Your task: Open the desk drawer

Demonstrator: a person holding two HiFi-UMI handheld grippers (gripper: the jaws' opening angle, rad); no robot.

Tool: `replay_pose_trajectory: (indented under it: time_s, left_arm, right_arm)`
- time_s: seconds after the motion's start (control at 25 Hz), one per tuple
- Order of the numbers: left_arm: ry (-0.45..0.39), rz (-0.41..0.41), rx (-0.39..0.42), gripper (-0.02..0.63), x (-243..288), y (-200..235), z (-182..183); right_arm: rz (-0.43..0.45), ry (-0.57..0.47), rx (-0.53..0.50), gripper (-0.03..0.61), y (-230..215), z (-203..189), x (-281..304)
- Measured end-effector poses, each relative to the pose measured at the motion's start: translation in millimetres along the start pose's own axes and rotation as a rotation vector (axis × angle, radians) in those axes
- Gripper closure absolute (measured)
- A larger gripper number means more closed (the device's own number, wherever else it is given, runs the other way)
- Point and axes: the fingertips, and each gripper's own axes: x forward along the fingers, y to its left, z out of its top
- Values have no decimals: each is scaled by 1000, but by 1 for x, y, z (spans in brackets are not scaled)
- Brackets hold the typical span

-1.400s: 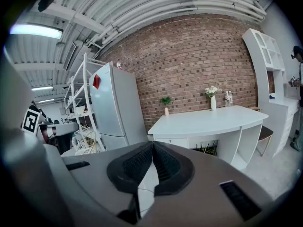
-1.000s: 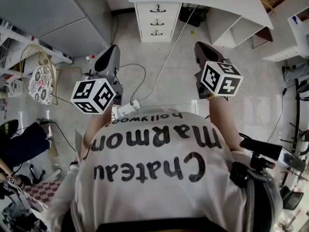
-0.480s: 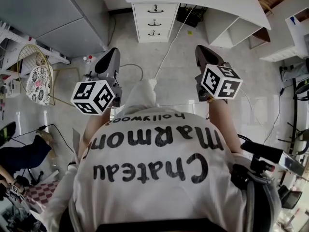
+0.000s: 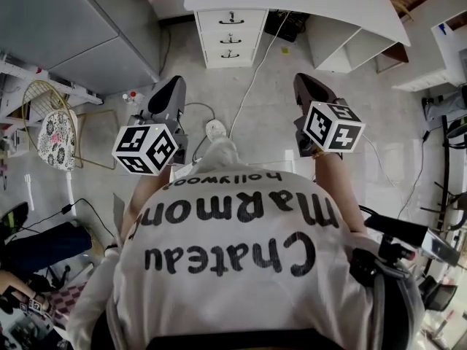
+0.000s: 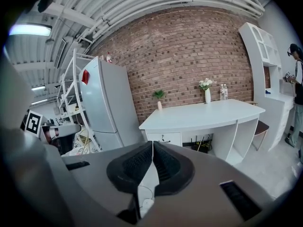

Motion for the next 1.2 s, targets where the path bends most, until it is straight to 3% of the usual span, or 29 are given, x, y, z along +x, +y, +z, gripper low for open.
replay_pose_trajectory:
  time_s: [0.24, 0.8, 1.2]
  left_arm:
    - [-13, -22, 5, 598, 48, 23, 14]
    - [66, -8, -53, 598, 160, 120, 47]
    - [112, -41, -50, 598, 222, 152, 42]
  right_arm:
    - [1, 21, -1, 563, -10, 13, 46]
    - [40, 123, -42, 563, -11, 68, 180]
    - [55, 183, -20, 563, -23, 60, 249]
